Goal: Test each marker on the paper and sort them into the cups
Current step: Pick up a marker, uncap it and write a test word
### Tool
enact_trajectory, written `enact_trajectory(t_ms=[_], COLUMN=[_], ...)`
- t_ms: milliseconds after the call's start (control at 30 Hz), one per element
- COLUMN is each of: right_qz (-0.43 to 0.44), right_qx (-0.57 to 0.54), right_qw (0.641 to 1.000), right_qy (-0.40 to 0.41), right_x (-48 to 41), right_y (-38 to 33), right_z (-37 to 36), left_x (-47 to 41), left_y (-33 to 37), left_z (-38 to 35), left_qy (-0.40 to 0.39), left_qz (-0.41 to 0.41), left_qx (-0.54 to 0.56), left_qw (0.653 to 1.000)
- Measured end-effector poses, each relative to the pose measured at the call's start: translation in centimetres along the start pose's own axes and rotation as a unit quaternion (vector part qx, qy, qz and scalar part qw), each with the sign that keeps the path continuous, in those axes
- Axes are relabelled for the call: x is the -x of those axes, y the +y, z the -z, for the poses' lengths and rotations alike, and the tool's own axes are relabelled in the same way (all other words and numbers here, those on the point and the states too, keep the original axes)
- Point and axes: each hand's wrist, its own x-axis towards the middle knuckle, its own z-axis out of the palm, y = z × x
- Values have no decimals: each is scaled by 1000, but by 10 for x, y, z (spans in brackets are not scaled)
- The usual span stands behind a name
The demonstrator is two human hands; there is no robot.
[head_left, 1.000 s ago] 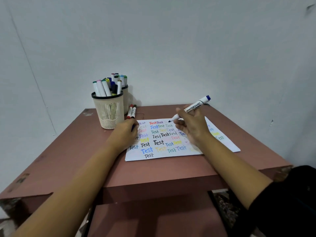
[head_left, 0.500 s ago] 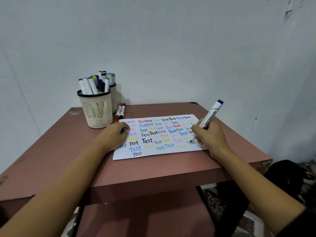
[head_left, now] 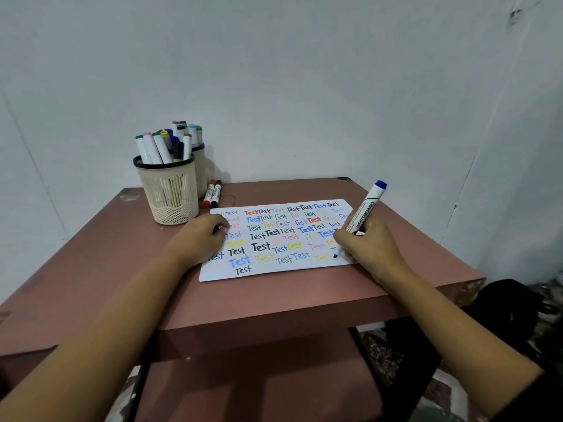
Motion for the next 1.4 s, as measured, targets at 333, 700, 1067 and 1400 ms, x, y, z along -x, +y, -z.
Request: enact_trajectory(t_ms=[333, 700, 1067, 1400], right_qz=[-7, -33, -20, -9], right_qx=[0, -32, -12, -1], right_qw=[1000, 998, 999, 998], right_qy=[18, 44, 24, 62], right_x=[-1, -1, -2, -5], right_y=[2, 0, 3, 7], right_z=[2, 2, 4, 4], left_x=[0, -1, -1, -1], left_y=[2, 1, 1, 0], left_z=[0, 0, -1, -1], left_qy=[-1, 0, -1, 3], left_qz=[3, 5, 6, 5], left_qx=[-3, 6, 6, 5], left_qw=[1000, 1000, 1000, 1000])
